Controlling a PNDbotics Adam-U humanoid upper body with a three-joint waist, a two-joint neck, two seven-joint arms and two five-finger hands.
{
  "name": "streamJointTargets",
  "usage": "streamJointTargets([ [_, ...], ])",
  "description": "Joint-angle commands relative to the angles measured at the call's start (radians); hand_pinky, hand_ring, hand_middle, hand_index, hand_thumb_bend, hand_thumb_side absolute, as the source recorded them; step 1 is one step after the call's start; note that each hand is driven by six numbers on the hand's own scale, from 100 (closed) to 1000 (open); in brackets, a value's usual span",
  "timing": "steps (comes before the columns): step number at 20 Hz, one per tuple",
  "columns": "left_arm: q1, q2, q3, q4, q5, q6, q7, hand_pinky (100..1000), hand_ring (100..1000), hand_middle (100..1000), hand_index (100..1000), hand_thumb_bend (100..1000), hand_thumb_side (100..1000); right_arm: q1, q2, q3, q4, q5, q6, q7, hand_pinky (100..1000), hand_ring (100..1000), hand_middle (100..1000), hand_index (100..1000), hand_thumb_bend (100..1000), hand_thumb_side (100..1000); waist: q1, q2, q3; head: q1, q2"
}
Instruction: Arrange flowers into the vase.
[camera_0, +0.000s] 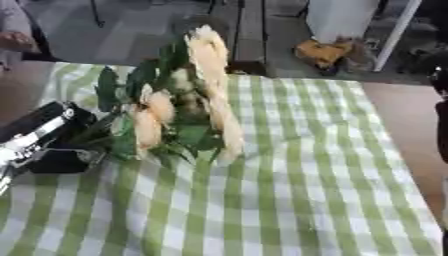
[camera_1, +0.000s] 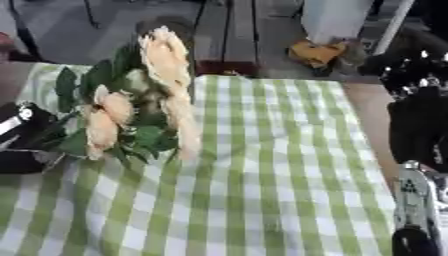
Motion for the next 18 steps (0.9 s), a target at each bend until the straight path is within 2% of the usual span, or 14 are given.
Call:
streamJointTargets([
  [1, -0.014, 0.034, 0.021, -0.017, 0.064, 0.043, -0.034, 100, 100, 100, 262, 100, 297, -0.004, -0.010, -0.007, -0.022, -0.002, 0.000, -0.006, 647, 652, 580, 794, 100, 1000, 0.006, -0.021, 0.001, -0.003, 0.007],
  [3, -0.013, 0.032, 0.024, -0.009, 0.105, 0.076, -0.066, 100, 100, 100, 268, 100, 345, -0.004, -0.010, -0.007, -0.022, -0.003, 0.001, -0.007, 648, 652, 580, 794, 100, 1000, 0.006, -0.021, 0.001, -0.002, 0.009],
  [6, -0.016, 0.030, 0.032, 0.006, 0.168, 0.123, -0.110, 100, 100, 100, 270, 100, 366, -0.004, -0.010, -0.007, -0.022, -0.003, 0.003, -0.008, 648, 652, 580, 794, 100, 1000, 0.007, -0.020, 0.001, 0.000, 0.011],
  [10, -0.018, 0.033, 0.039, 0.007, 0.185, 0.148, -0.135, 100, 100, 100, 280, 100, 381, -0.004, -0.010, -0.006, -0.022, -0.003, 0.004, -0.009, 648, 652, 579, 794, 100, 1000, 0.007, -0.019, -0.001, -0.002, 0.011],
  [14, -0.019, 0.033, 0.046, -0.001, 0.174, 0.149, -0.138, 100, 100, 100, 267, 100, 337, -0.004, -0.010, -0.004, -0.022, -0.003, 0.006, -0.008, 649, 653, 579, 794, 100, 1000, 0.008, -0.018, -0.002, -0.001, 0.010],
  [18, -0.023, 0.028, 0.066, -0.018, 0.200, 0.149, -0.090, 100, 100, 100, 244, 100, 301, -0.005, -0.010, -0.005, -0.022, -0.004, 0.007, -0.010, 649, 653, 578, 794, 100, 1000, 0.007, -0.020, -0.002, -0.003, 0.010],
])
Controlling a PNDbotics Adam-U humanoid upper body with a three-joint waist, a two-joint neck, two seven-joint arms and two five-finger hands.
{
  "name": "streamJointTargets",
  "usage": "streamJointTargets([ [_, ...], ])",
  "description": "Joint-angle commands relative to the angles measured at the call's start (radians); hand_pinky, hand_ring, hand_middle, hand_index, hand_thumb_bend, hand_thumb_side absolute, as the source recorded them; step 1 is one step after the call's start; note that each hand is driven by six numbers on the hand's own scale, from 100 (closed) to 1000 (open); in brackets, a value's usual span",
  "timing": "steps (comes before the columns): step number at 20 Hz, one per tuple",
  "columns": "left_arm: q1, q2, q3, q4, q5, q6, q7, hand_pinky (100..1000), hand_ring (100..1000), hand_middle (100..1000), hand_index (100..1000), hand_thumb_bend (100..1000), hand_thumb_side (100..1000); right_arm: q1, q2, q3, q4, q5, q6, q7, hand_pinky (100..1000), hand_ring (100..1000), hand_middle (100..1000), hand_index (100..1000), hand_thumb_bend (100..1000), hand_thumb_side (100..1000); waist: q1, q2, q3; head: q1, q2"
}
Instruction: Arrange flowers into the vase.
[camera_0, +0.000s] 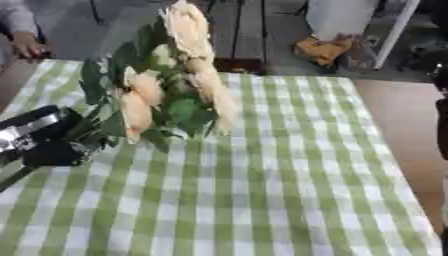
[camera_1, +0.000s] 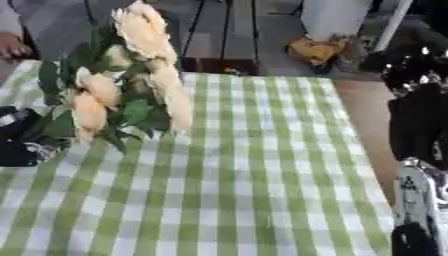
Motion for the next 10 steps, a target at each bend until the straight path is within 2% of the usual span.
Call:
streamJointTargets([
  [1, -0.023, 0.028, 0.031, -0.030, 0.030, 0.002, 0.045, 100, 100, 100, 238, 100, 296, -0.005, -0.010, -0.005, -0.022, -0.004, 0.002, -0.003, 649, 653, 578, 794, 100, 1000, 0.006, -0.020, -0.001, -0.003, 0.002],
  [10, -0.033, 0.024, 0.073, -0.099, 0.141, 0.002, 0.164, 100, 100, 100, 203, 100, 287, -0.004, -0.009, -0.006, -0.022, -0.003, 0.003, -0.005, 649, 652, 578, 794, 100, 1000, 0.004, -0.024, 0.002, 0.003, -0.003],
])
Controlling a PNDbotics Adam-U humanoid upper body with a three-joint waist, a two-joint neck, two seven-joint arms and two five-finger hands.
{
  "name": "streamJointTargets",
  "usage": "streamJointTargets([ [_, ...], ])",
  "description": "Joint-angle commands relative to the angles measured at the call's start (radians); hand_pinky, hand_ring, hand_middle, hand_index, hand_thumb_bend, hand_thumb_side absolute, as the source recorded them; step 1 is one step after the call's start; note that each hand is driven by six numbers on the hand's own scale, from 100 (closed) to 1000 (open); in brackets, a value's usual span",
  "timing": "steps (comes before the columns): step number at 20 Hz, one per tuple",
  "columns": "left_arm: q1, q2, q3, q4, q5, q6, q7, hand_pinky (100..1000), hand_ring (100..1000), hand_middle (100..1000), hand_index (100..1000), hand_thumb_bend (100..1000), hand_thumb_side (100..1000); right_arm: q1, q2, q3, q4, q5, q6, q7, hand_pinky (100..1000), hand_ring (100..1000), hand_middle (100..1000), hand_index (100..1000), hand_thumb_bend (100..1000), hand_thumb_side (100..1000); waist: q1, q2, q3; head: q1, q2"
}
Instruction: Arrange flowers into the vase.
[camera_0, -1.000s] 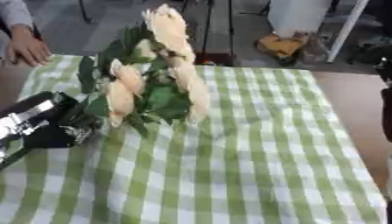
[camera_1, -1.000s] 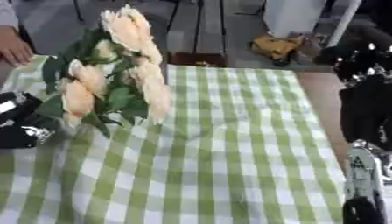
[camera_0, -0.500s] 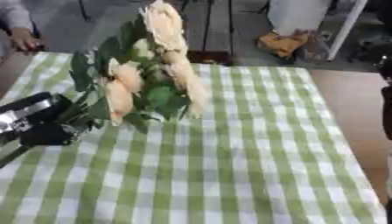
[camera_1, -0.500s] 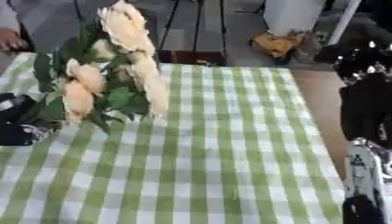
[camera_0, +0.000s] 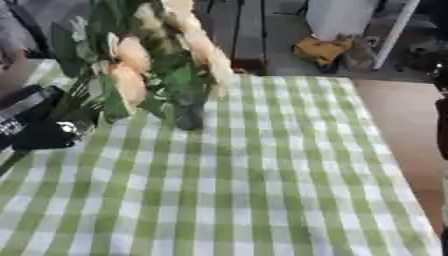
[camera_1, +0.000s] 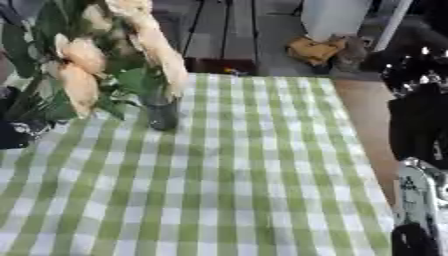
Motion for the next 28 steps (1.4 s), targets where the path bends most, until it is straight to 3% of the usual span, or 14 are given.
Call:
streamJointTargets([
  [1, -0.026, 0.023, 0.037, -0.053, 0.045, -0.005, 0.047, 100, 100, 100, 200, 100, 288, -0.003, -0.010, -0.006, -0.022, -0.003, 0.001, -0.004, 649, 652, 578, 794, 100, 1000, 0.004, -0.022, 0.002, 0.003, -0.004],
  [3, -0.029, 0.021, 0.051, -0.077, 0.072, -0.007, 0.084, 100, 100, 100, 197, 100, 294, -0.002, -0.009, -0.007, -0.022, -0.003, 0.001, -0.005, 649, 652, 578, 794, 100, 1000, 0.004, -0.024, 0.003, 0.004, -0.004],
  [4, -0.033, 0.019, 0.062, -0.092, 0.089, -0.010, 0.109, 100, 100, 100, 183, 100, 367, -0.002, -0.009, -0.007, -0.022, -0.003, 0.001, -0.006, 648, 652, 577, 794, 100, 1000, 0.004, -0.026, 0.004, 0.004, -0.003],
  [10, -0.068, -0.004, 0.102, -0.155, 0.205, -0.036, 0.305, 100, 100, 100, 165, 100, 511, -0.002, -0.008, -0.007, -0.022, -0.003, -0.002, -0.014, 647, 651, 577, 793, 100, 1000, -0.002, -0.034, 0.006, 0.010, -0.002],
  [22, -0.174, -0.047, 0.124, -0.162, 0.418, -0.097, 0.571, 100, 100, 100, 139, 100, 689, -0.005, -0.013, -0.002, -0.010, -0.009, -0.011, -0.010, 647, 651, 577, 792, 100, 1000, -0.011, -0.041, 0.003, 0.025, -0.007],
  [28, -0.229, -0.062, 0.131, -0.142, 0.446, -0.145, 0.650, 100, 100, 100, 134, 100, 697, -0.008, -0.018, -0.002, -0.002, -0.012, -0.017, -0.006, 647, 651, 577, 792, 100, 1000, -0.011, -0.039, -0.005, 0.051, -0.019],
])
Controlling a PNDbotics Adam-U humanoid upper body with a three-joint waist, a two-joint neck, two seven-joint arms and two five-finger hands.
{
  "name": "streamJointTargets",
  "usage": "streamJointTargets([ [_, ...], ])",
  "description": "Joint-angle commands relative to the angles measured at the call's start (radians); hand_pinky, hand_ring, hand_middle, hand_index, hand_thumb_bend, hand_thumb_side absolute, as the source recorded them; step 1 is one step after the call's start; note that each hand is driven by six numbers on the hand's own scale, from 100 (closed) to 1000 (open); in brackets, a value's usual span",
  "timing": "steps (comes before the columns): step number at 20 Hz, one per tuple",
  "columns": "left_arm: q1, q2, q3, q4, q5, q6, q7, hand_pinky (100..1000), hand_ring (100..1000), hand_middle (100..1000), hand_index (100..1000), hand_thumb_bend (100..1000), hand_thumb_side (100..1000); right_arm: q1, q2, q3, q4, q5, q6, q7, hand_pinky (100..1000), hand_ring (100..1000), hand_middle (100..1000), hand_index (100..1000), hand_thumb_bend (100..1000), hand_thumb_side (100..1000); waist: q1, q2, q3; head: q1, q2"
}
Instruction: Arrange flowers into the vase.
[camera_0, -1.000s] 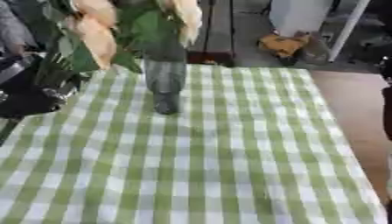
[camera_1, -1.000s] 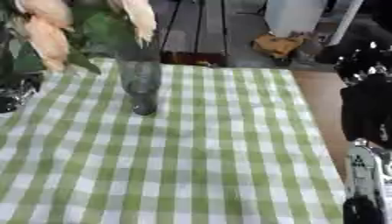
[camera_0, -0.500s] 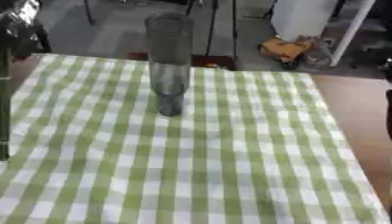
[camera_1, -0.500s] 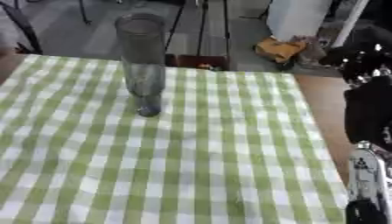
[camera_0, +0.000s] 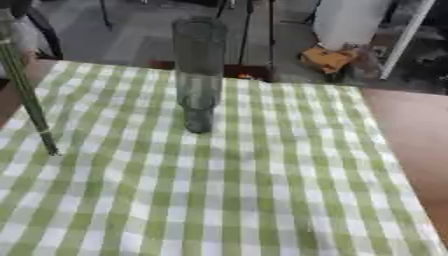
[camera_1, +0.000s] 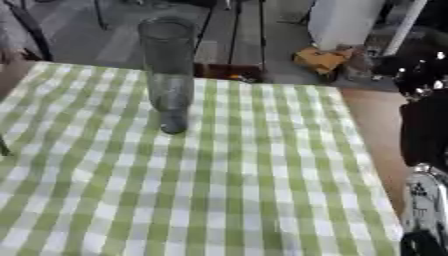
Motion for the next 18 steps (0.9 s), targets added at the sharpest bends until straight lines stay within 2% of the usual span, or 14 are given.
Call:
streamJointTargets([
  [1, -0.048, 0.001, 0.021, 0.008, 0.011, -0.021, 0.036, 100, 100, 100, 134, 100, 700, -0.015, -0.024, -0.001, -0.004, -0.012, -0.007, 0.004, 647, 651, 577, 792, 100, 1000, 0.007, -0.019, -0.004, 0.013, -0.015],
  [11, -0.173, -0.044, 0.047, 0.167, 0.013, -0.093, 0.117, 100, 100, 100, 135, 100, 718, -0.027, -0.036, 0.012, 0.004, -0.023, -0.014, 0.018, 644, 650, 576, 790, 100, 1000, 0.018, -0.021, -0.031, 0.025, -0.016],
  [18, -0.250, -0.064, 0.059, 0.253, -0.005, -0.157, 0.159, 100, 100, 100, 137, 100, 716, -0.038, -0.051, 0.017, 0.009, -0.030, -0.015, 0.028, 645, 651, 576, 790, 100, 1000, 0.031, -0.005, -0.050, 0.047, -0.029],
])
